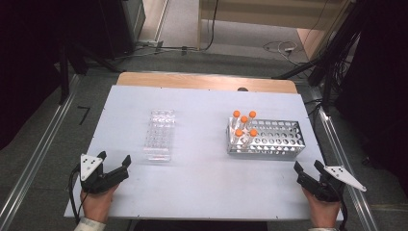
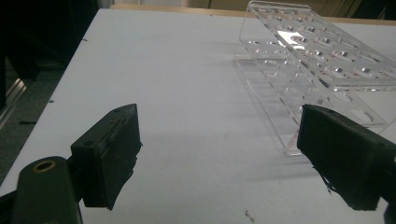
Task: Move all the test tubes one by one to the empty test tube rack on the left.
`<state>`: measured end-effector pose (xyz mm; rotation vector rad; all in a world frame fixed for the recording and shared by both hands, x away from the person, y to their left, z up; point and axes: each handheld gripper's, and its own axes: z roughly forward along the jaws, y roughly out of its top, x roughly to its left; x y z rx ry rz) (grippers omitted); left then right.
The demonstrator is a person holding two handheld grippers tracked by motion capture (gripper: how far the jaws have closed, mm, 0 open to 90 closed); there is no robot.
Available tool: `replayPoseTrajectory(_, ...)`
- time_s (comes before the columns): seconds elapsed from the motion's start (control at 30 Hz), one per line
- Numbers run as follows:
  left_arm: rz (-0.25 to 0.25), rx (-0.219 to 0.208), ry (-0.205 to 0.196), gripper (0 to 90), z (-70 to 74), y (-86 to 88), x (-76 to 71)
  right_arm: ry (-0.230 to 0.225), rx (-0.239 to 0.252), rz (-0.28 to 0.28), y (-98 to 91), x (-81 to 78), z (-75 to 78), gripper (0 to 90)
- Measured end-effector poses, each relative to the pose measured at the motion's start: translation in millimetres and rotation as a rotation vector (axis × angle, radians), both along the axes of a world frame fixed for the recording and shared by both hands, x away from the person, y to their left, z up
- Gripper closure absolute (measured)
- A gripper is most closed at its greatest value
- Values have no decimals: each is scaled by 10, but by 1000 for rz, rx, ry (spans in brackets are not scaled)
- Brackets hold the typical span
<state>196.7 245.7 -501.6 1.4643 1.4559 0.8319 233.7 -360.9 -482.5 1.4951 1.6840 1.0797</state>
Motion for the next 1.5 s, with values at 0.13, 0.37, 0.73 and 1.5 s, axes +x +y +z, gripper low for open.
replayPoseTrajectory(0.13,-6,4,1,136,-1,-1,-2,7,17,11,30,1,2,215)
replayPoseTrajectory(0.37,0,1,-1,136,0,5,-6,14,15,30,99,24,19,212)
replayPoseTrajectory(0.73,-4,1,-1,136,-1,0,-4,9,-11,65,233,79,40,222)
replayPoseTrajectory(1.5,-9,5,2,137,-3,-3,-5,-10,-9,128,473,102,95,242)
